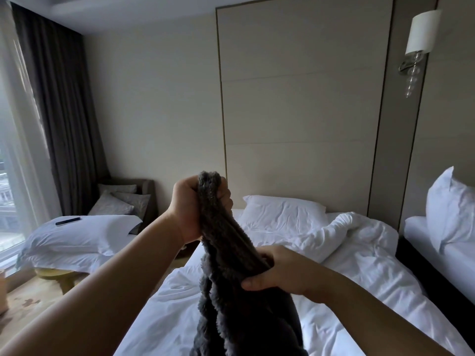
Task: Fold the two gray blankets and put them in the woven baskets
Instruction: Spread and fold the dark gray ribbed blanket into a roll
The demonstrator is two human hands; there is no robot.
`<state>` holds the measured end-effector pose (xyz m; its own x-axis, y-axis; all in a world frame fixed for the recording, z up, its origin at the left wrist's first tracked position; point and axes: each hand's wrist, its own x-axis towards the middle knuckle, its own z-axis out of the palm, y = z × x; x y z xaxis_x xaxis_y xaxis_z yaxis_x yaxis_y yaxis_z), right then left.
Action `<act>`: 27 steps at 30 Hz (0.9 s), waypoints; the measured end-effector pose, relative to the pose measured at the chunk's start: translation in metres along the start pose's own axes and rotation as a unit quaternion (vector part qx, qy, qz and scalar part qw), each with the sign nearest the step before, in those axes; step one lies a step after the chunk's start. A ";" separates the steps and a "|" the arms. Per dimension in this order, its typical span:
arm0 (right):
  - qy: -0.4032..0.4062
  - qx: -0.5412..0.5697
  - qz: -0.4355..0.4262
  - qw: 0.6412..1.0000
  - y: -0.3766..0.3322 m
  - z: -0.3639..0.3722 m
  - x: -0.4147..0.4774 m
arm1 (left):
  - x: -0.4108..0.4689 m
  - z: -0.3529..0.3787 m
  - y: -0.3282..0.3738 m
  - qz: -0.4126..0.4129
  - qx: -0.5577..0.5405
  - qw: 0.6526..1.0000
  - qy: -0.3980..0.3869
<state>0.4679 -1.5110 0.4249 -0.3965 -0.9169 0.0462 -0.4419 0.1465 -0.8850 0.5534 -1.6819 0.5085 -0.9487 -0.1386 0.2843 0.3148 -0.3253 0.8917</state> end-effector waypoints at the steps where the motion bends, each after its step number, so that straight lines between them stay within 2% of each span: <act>1: 0.017 -0.016 -0.002 1.000 0.002 -0.005 0.000 | 0.001 -0.002 0.001 0.012 0.002 1.000 0.019; 5: 0.167 -0.099 -0.012 0.981 0.010 -0.025 0.000 | 0.007 -0.014 0.006 0.084 -0.038 0.990 0.109; 7: 0.300 -0.140 -0.047 0.942 0.008 -0.032 -0.002 | 0.012 -0.022 0.008 0.090 -0.061 0.981 0.163; 8: 0.384 -0.161 -0.086 0.905 0.006 -0.035 -0.004 | 0.014 -0.025 0.008 0.087 -0.062 0.978 0.182; 10: 0.541 -0.209 -0.181 0.794 -0.002 -0.040 -0.010 | 0.019 -0.028 0.009 0.083 -0.033 0.975 0.202; 11: 0.593 -0.233 -0.216 0.740 -0.005 -0.040 -0.012 | 0.021 -0.027 0.010 0.086 0.000 0.972 0.217; 12: 0.621 -0.246 -0.240 0.704 -0.007 -0.039 -0.013 | 0.023 -0.025 0.011 0.100 0.038 0.966 0.235; 13: 0.628 -0.246 -0.241 0.697 -0.007 -0.036 -0.013 | 0.025 -0.022 0.012 0.124 0.078 0.958 0.246; 14: 0.615 -0.233 -0.219 0.721 -0.007 -0.034 -0.012 | 0.026 -0.019 0.012 0.151 0.110 0.952 0.244; 15: 0.574 -0.226 -0.164 0.770 -0.002 -0.035 -0.010 | 0.026 -0.015 0.012 0.167 0.145 0.946 0.236; 17: 0.389 -0.227 -0.013 0.893 0.014 -0.038 -0.010 | 0.028 -0.009 0.008 0.161 0.226 0.935 0.222; 18: 0.280 -0.190 0.037 0.940 0.024 -0.039 -0.012 | 0.029 -0.008 0.003 0.148 0.273 0.925 0.218; 19: 0.196 -0.134 0.069 0.969 0.034 -0.040 -0.015 | 0.030 -0.009 -0.003 0.137 0.319 0.913 0.213; 20: 0.149 -0.085 0.089 0.981 0.044 -0.039 -0.019 | 0.031 -0.010 -0.011 0.131 0.361 0.899 0.210; 21: 0.136 -0.066 0.106 0.983 0.055 -0.038 -0.022 | 0.031 -0.012 -0.017 0.133 0.394 0.885 0.210; 24: 0.112 -0.142 0.165 0.970 0.085 -0.033 -0.029 | 0.030 -0.016 -0.025 0.158 0.437 0.852 0.241; 25: 0.095 -0.171 0.185 0.963 0.095 -0.030 -0.033 | 0.031 -0.019 -0.023 0.161 0.427 0.851 0.260; 27: 0.096 -0.188 0.215 0.953 0.118 -0.025 -0.040 | 0.035 -0.025 -0.019 0.142 0.372 0.870 0.289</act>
<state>0.4116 -1.4477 0.3303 -0.7305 -0.6620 -0.1678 -0.4478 0.6498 -0.6142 0.5153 -1.7040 0.4929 -0.5932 -0.6326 0.4979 0.2221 0.4659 0.8565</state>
